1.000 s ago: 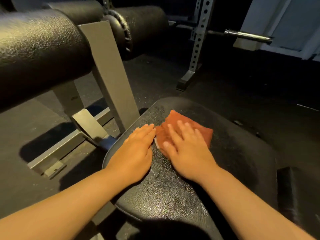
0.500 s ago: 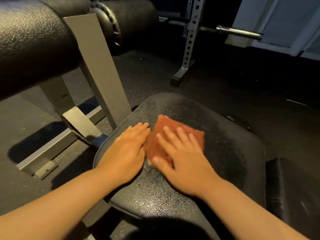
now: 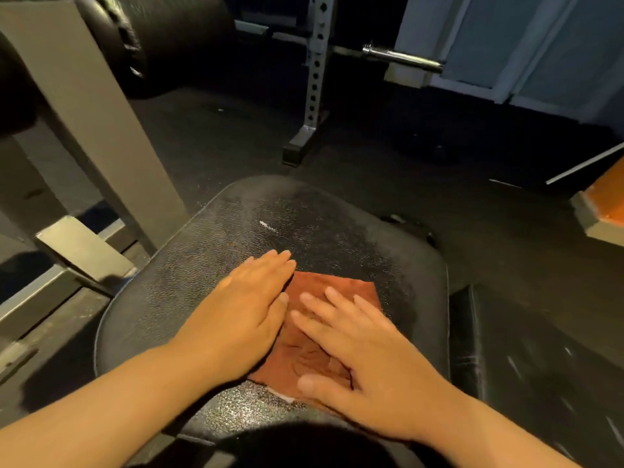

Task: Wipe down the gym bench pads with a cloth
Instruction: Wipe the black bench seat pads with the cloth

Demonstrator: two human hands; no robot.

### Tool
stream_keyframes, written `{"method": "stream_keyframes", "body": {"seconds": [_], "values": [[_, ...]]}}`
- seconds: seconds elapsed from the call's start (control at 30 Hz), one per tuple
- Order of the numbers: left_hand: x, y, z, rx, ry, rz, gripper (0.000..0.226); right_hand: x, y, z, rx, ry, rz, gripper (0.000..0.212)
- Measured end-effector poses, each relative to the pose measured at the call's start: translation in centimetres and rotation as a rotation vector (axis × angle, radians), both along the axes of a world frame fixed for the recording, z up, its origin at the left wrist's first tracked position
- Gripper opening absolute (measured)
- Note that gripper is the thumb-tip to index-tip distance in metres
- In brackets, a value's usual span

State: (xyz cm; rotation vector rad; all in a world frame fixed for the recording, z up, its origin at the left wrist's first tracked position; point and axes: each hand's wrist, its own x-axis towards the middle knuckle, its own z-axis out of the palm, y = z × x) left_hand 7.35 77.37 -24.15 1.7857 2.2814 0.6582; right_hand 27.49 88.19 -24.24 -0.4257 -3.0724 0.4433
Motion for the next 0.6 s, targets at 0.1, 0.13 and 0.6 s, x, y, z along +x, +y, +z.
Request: {"method": "stream_keyframes", "body": {"seconds": [0.1, 0.13, 0.6], "values": [[-0.3, -0.2, 0.0, -0.029, 0.016, 0.017, 0.075, 0.5, 5.7, 0.2, 0.036, -0.061, -0.243, 0.077], [-0.2, -0.1, 0.0, -0.038, 0.023, 0.017, 0.076, 0.0, 7.1, 0.2, 0.060, -0.087, -0.352, 0.079], [-0.3, 1.4, 0.2, -0.081, 0.070, 0.021, 0.067, -5.5, 7.0, -0.4, 0.091, -0.112, -0.514, 0.066]]}}
